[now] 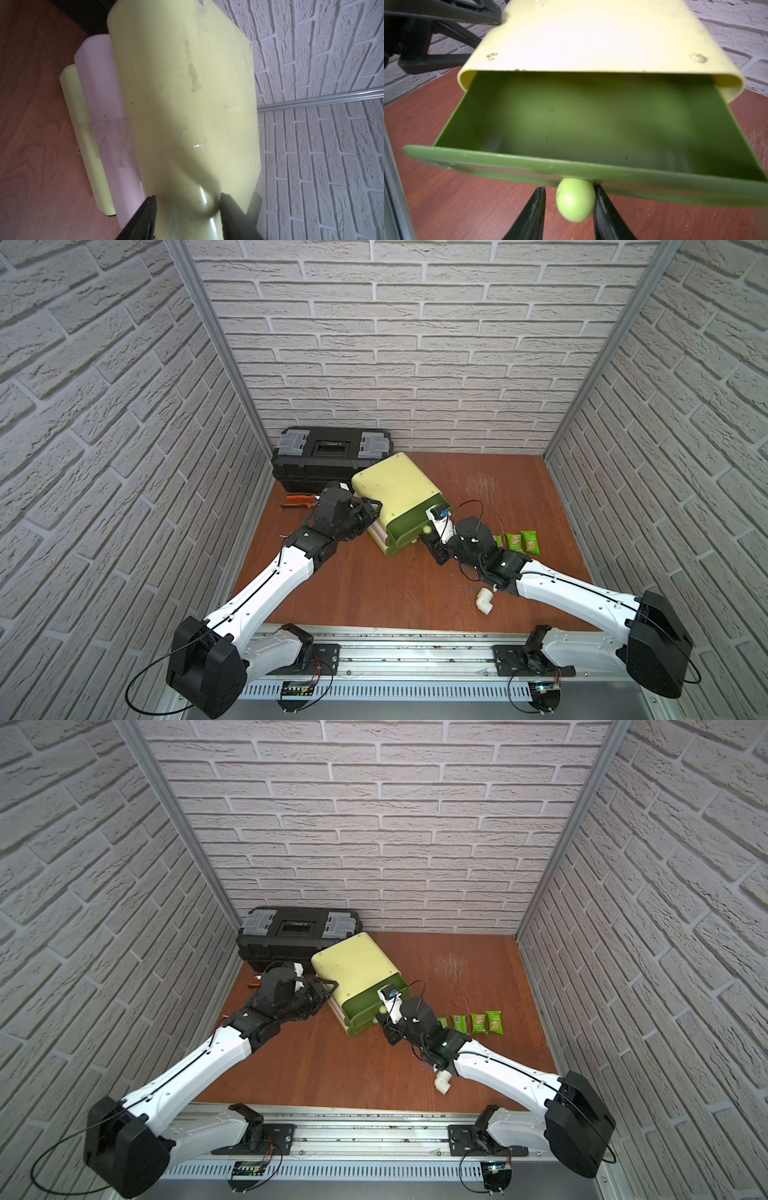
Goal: Take the cookies out of the drawer
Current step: Close the drawer of the storage box.
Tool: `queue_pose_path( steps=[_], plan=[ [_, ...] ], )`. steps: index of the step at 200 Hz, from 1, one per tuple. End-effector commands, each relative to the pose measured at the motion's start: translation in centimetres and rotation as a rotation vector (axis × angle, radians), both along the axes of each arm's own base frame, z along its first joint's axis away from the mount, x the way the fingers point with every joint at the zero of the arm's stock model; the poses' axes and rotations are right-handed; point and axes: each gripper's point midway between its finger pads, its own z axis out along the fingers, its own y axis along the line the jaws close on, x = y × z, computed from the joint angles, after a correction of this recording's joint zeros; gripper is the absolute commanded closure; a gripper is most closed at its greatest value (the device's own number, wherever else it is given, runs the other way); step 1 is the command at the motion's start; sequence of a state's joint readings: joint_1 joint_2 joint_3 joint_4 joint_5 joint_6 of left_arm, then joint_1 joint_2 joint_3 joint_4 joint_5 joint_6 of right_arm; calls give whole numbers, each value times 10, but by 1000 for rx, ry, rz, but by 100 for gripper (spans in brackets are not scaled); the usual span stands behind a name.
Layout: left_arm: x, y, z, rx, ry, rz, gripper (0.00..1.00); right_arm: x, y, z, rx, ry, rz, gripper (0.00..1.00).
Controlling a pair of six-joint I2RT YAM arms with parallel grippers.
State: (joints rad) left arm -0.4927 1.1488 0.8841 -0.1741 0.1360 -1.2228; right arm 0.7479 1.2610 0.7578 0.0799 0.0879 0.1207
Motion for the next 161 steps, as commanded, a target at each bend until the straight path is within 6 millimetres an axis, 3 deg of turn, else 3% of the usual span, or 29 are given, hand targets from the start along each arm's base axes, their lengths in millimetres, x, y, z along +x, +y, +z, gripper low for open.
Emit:
queue_pose_path(
  steps=[1, 46, 105, 136, 161],
  plan=[
    [-4, 5, -15, 36, 31, 3, 46, 17, 22, 35, 103, -94, 6, 60],
    [-5, 6, -14, 35, 30, 4, 46, 33, 38, 39, 121, -102, 7, 60],
    [-6, 7, -14, 37, 31, 5, 46, 39, 42, 42, 135, -110, 2, 58],
    [-6, 8, -13, 38, 28, 10, 46, 28, 40, 46, 126, -96, 37, 51],
    [-6, 9, -12, 39, 25, 14, 46, 11, 24, 33, 93, -63, 38, 43]
  ],
)
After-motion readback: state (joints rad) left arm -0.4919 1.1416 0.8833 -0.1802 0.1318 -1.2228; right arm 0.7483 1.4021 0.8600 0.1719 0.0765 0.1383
